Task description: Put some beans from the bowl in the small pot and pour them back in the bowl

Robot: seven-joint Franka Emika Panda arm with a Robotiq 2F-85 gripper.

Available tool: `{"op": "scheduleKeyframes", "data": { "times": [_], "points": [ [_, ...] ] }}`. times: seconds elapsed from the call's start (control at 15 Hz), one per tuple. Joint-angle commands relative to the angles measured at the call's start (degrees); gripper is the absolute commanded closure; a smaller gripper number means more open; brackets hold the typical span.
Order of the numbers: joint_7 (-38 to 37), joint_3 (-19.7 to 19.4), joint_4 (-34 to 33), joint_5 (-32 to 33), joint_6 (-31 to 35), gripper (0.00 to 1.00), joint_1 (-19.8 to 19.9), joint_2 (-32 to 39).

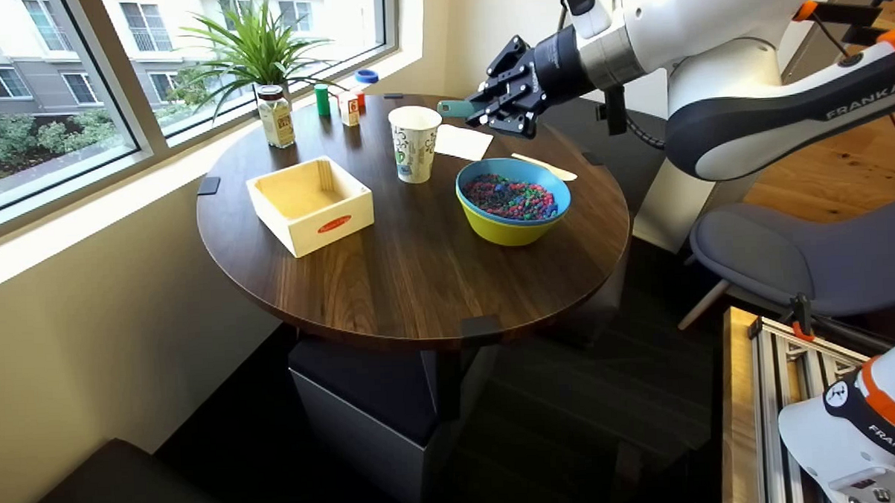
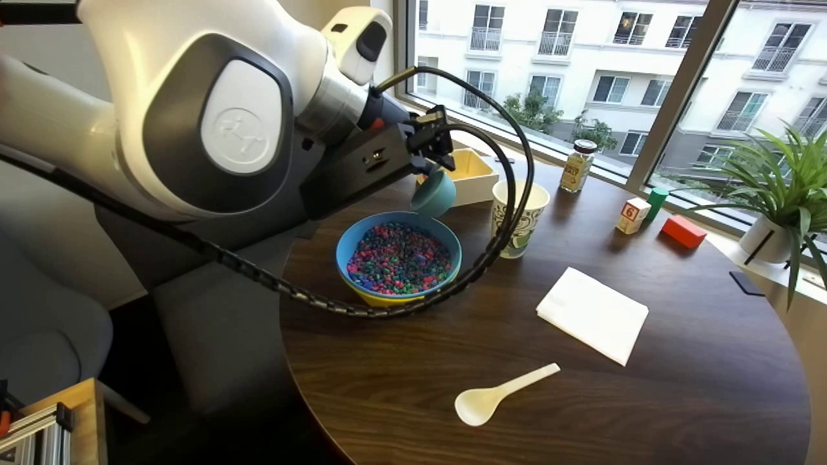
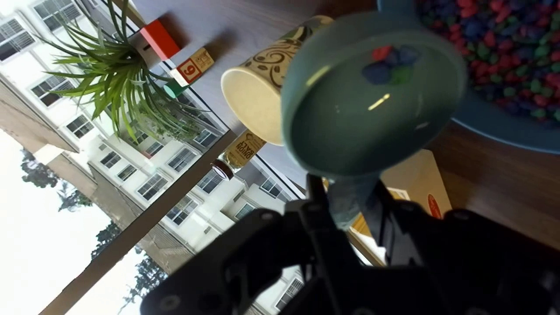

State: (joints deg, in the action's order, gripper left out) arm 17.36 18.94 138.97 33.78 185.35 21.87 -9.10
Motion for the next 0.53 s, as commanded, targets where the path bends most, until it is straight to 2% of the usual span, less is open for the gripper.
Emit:
{"op": "scheduleKeyframes", "data": {
  "times": [0.0, 0.27, 0.47],
  "points": [
    [-3.79, 7.95, 4.19, 4.67, 0.58, 0.94, 8.05, -5.4],
    [-6.89, 18.62, 6.48, 5.84, 2.14, 0.94, 16.99, -9.1],
    [-8.09, 26.29, 7.85, 4.33, 5.02, 0.94, 23.61, -11.72]
  ]
}}
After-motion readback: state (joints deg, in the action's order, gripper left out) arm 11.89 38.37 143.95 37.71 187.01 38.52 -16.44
